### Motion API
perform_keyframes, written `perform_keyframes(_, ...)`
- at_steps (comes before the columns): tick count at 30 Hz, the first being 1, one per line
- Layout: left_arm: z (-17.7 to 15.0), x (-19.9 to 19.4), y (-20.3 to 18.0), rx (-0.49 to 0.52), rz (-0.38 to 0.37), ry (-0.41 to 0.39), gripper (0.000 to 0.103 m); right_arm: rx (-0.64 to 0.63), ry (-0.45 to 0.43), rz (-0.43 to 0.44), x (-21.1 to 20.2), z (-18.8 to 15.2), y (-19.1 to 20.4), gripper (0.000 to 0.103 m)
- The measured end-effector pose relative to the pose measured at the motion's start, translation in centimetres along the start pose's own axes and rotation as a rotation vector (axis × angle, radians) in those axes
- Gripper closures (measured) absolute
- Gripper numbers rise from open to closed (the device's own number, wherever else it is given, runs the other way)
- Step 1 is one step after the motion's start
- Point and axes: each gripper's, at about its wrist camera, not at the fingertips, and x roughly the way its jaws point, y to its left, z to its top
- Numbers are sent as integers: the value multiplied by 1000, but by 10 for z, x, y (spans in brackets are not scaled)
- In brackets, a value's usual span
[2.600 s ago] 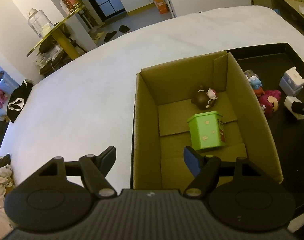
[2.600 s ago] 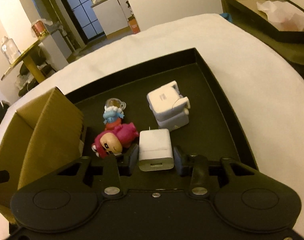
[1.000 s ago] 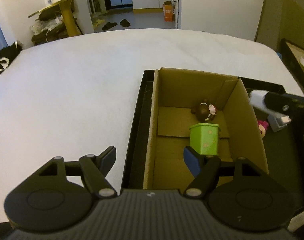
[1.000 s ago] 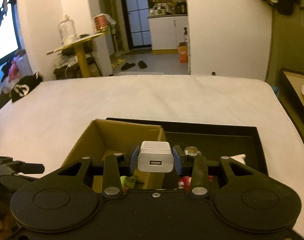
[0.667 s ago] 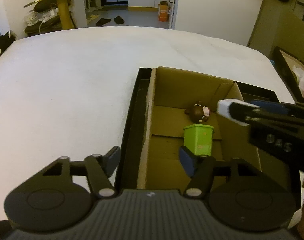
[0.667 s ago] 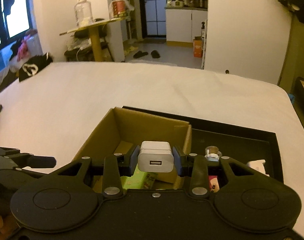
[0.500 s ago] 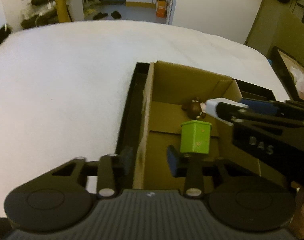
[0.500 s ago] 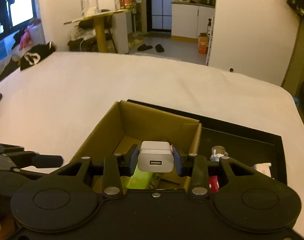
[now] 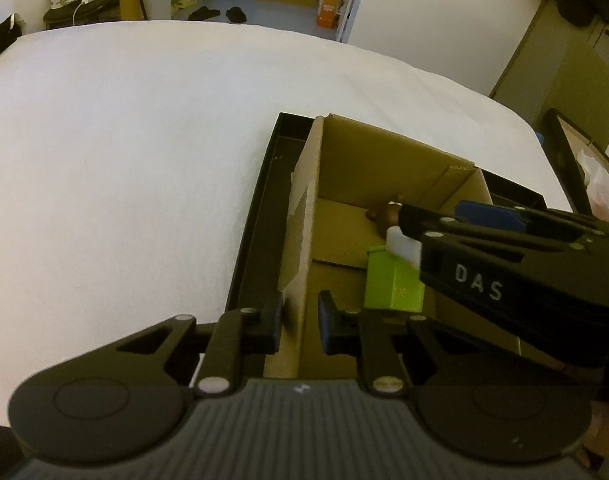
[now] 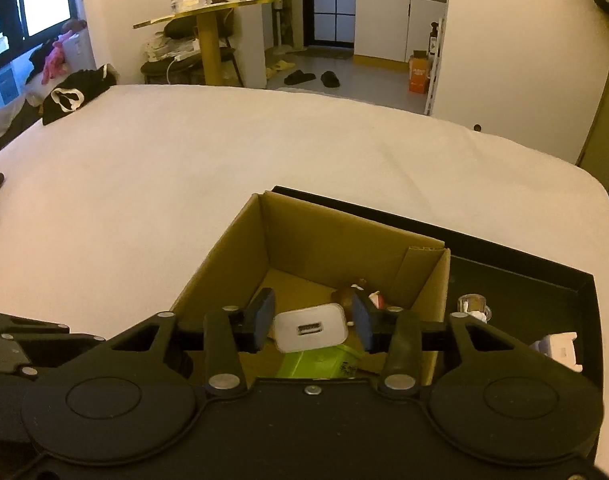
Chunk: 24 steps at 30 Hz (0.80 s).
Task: Organize rigid objects
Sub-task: 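Open the right gripper to drop the white charger into the box, then move the right tool to the white square charger block on the tray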
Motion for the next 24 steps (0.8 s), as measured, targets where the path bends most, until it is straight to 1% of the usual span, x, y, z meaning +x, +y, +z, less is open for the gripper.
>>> perform_keyframes(2,0,0,0,0,1,-1,86,12,3,-4,-3,-1,-2,58)
perform_keyframes(7,0,0,1,-8,2,-1,86,14,13,21,-8,-4,-6,58)
perform_keyframes(12,0,-3,0,-5,5,-4,86,24,-3,20,-18,-5,-12,58)
perform_keyframes(17,-1,-5,-4,21,18,-14,86,57,-19,4,-28,-4,-25,58)
perform_keyframes(24,-3,-8,-11,61,52,-27,85,102,-27,-28,-36,-16,-46,58)
